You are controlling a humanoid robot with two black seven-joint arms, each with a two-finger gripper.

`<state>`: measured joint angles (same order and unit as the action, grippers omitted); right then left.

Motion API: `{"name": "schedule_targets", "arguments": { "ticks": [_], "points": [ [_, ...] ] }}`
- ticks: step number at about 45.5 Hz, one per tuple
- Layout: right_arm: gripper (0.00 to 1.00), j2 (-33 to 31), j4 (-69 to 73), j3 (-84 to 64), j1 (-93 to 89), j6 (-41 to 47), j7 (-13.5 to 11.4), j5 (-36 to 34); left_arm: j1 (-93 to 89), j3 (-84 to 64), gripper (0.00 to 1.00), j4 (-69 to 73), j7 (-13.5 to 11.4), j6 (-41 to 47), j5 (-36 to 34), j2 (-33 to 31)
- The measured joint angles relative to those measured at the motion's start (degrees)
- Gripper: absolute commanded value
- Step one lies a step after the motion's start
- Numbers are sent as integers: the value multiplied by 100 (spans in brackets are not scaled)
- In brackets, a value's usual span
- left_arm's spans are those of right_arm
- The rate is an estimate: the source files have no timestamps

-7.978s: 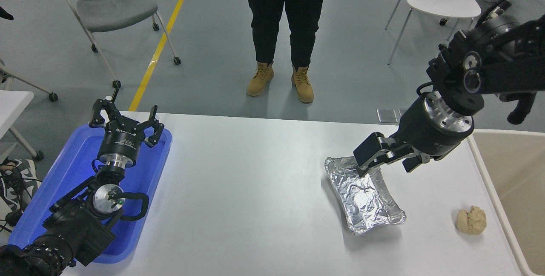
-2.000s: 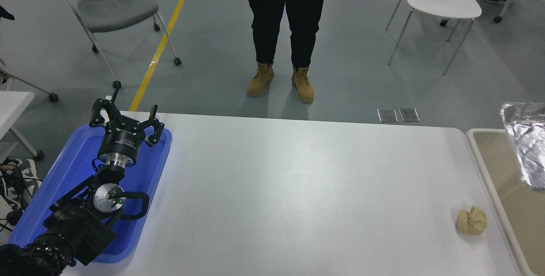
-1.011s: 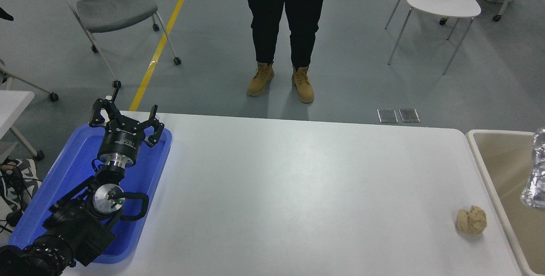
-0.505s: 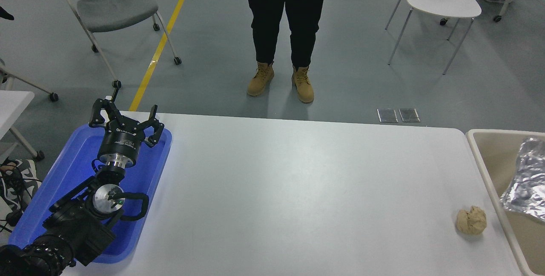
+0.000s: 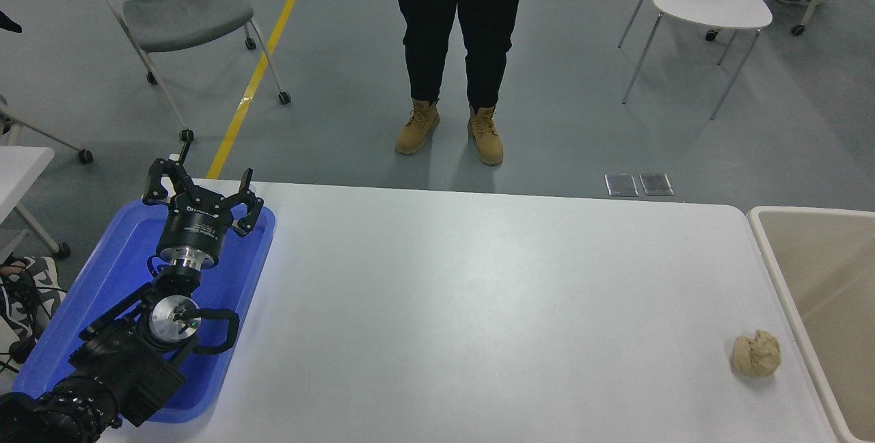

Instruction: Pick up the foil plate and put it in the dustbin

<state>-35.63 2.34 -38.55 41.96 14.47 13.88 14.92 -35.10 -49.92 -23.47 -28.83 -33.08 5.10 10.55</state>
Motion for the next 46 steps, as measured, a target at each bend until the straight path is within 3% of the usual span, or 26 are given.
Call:
{"name": "schedule_targets", "arguments": {
  "ticks": [18,35,46],
  "points": [
    [100,39,652,-345,1767,813,-19,145,-5,0,100,0,-4,-1,-1,0],
    [100,-170,3495,-844,4055,910,-69,939,-6,0,100,0,1,4,-1,0],
    [100,142,5168,-1574,5196,878,-77,1084,-6,0,100,0,2,5,0,0]
  ]
}}
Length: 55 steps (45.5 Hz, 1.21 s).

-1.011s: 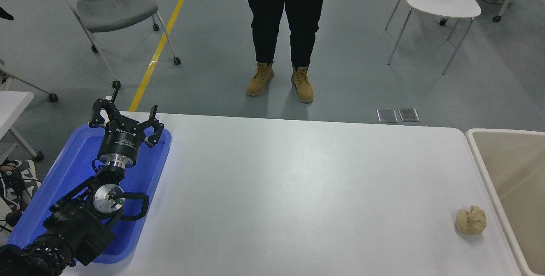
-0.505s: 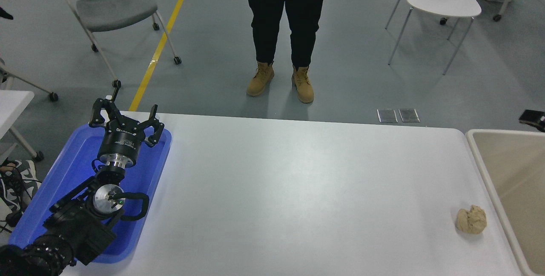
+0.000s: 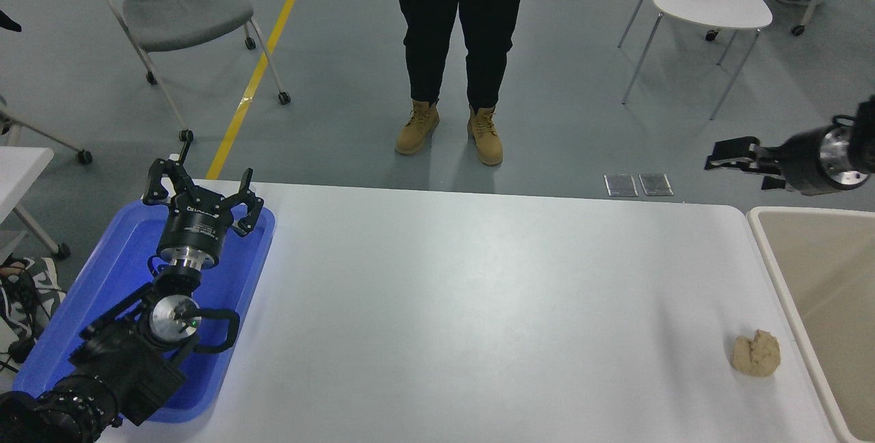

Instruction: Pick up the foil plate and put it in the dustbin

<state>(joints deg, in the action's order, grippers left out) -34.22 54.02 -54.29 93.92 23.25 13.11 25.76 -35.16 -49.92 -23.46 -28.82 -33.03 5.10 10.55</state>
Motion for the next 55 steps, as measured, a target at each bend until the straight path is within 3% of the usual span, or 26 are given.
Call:
{"name": "schedule_targets", "arguments": {
  "ticks": [22,55],
  "points": [
    [100,827,2219,-867,1627,-21,-4,-76,0,0,100,0,-1,-1,0,0],
    [100,1450,3299,-1178,2700,1045,15,-1778,1,0,100,4,-2,-2,0,1]
  ]
}}
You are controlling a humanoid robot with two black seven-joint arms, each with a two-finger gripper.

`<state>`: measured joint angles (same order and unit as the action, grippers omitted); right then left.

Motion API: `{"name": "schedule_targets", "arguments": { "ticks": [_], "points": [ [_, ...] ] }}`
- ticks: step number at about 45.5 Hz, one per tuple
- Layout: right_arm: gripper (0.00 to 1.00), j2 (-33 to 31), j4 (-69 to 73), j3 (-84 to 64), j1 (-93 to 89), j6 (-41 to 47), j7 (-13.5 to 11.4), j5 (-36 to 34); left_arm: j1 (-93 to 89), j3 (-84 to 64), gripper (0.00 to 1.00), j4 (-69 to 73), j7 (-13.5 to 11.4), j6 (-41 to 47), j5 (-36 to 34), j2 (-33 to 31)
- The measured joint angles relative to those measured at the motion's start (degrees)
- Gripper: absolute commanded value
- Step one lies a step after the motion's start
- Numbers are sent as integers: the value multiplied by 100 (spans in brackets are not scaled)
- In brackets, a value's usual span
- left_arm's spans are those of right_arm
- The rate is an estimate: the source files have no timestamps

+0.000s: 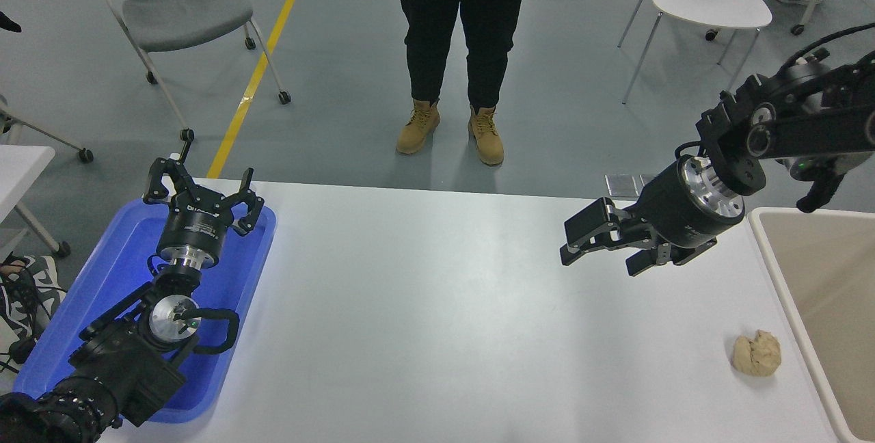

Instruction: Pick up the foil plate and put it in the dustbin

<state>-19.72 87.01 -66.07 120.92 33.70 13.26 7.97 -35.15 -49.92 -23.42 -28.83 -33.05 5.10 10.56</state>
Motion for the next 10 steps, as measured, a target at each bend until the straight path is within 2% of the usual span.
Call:
{"name": "schedule_targets", "arguments": {
  "ticks": [10],
  "points": [
    [100,82,64,-170,58,82,10,-165,6,0,100,3,0,0,0,0]
  ]
}}
